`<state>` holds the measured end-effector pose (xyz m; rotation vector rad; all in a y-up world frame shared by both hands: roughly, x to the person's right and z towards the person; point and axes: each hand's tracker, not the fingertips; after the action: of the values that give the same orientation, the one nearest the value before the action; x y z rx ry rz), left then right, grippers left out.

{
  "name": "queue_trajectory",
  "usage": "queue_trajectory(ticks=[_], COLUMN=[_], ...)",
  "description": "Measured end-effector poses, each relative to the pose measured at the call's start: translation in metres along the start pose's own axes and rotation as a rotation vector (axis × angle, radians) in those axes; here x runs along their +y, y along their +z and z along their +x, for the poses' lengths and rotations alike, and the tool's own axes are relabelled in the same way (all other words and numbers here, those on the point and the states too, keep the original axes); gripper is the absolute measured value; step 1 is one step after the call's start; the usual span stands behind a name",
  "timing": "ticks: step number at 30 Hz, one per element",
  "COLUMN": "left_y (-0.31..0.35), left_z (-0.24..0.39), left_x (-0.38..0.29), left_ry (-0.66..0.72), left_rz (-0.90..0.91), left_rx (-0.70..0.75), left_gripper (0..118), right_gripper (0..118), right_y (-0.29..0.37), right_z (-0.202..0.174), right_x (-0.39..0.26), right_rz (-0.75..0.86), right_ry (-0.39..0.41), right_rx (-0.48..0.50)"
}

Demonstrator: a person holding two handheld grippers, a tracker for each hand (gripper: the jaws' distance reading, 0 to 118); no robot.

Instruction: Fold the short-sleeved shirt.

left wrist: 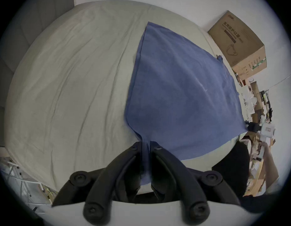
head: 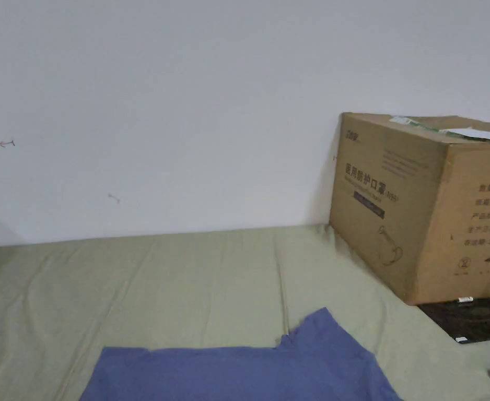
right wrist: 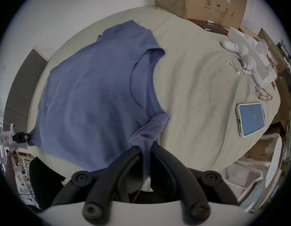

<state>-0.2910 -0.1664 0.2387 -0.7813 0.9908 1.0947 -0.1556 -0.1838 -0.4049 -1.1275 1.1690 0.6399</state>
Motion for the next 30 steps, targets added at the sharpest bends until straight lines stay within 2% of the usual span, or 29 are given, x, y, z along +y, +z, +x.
queue_trajectory(ticks=[1, 3, 4, 6, 8, 9, 10, 13, 16, 17, 18, 19, 20, 21, 22, 23, 25, 26, 30], left_y=[-0.003, 0.001, 0.003, 0.005, 0.014, 0.017, 0.014, 0.028, 0.039, 0.041, 0.036, 0.033, 0.035, 0.037, 0.041, 0.044, 0.05, 0.054, 0.056], left_z=[0.001, 0.013, 0.016, 0.019, 0.025, 0.028, 0.021, 0.027, 0.036, 0.04, 0.032, 0.03, 0.034, 0.037, 0.043, 0.051, 0.063, 0.072, 0.08], left_x=[0.002, -0.008, -0.009, -0.009, -0.009, -0.009, -0.004, -0.003, 0.0, 0.0, 0.001, 0.002, 0.001, 0.0, -0.001, 0.0, 0.005, 0.007, 0.048], left_ry=[0.027, 0.021, -0.016, -0.068, -0.073, -0.065, -0.063, -0.043, 0.005, 0.022, 0.03, 0.037, 0.037, 0.034, 0.007, -0.026, -0.104, -0.136, -0.142], left_rz=[-0.056, -0.046, -0.017, 0.041, 0.101, 0.107, 0.135, 0.223, 0.231, 0.21, 0.184, 0.158, 0.159, 0.177, 0.24, 0.27, 0.344, 0.388, 0.444], left_rx=[-0.026, -0.077, -0.068, -0.03, -0.032, -0.039, -0.042, -0.086, -0.121, -0.163, -0.186, -0.196, -0.188, -0.19, -0.177, -0.145, -0.051, -0.043, -0.058], left_gripper=[10, 11, 17, 63, 98, 106, 107, 107, 106, 99, 82, 55, 15, 4, 4, 4, 3, 3, 3], right_gripper=[5, 8, 18, 64, 105, 109, 109, 109, 109, 108, 103, 90, 54, 19, 1, 1, 1, 1, 1], right_y=[0.0, 0.008, 0.01, 0.014, 0.022, 0.024, 0.027, 0.036, 0.053, 0.057, 0.059, 0.063, 0.066, 0.071, 0.077, 0.074, 0.079, 0.083, 0.096], right_z=[-0.004, -0.015, -0.018, -0.02, -0.019, -0.019, -0.019, -0.023, -0.035, -0.04, -0.044, -0.05, -0.057, -0.061, -0.067, -0.063, -0.072, -0.076, -0.096], right_x=[0.001, -0.002, -0.002, -0.003, -0.005, -0.006, -0.007, -0.007, -0.013, -0.014, -0.015, -0.016, -0.018, -0.02, -0.022, -0.02, -0.017, -0.014, 0.008], right_rz=[-0.015, 0.013, 0.02, 0.026, 0.037, 0.04, 0.049, 0.127, 0.187, 0.189, 0.191, 0.182, 0.186, 0.224, 0.289, 0.34, 0.393, 0.419, 0.457], right_ry=[0.031, 0.078, 0.093, 0.089, 0.057, 0.043, 0.033, 0.059, 0.098, 0.105, 0.111, 0.121, 0.132, 0.15, 0.168, 0.177, 0.174, 0.177, 0.204], right_rx=[0.004, -0.018, -0.034, -0.033, -0.014, -0.003, 0.006, 0.02, 0.042, 0.043, 0.045, 0.046, 0.039, 0.034, 0.058, 0.101, 0.111, 0.084, 0.151])
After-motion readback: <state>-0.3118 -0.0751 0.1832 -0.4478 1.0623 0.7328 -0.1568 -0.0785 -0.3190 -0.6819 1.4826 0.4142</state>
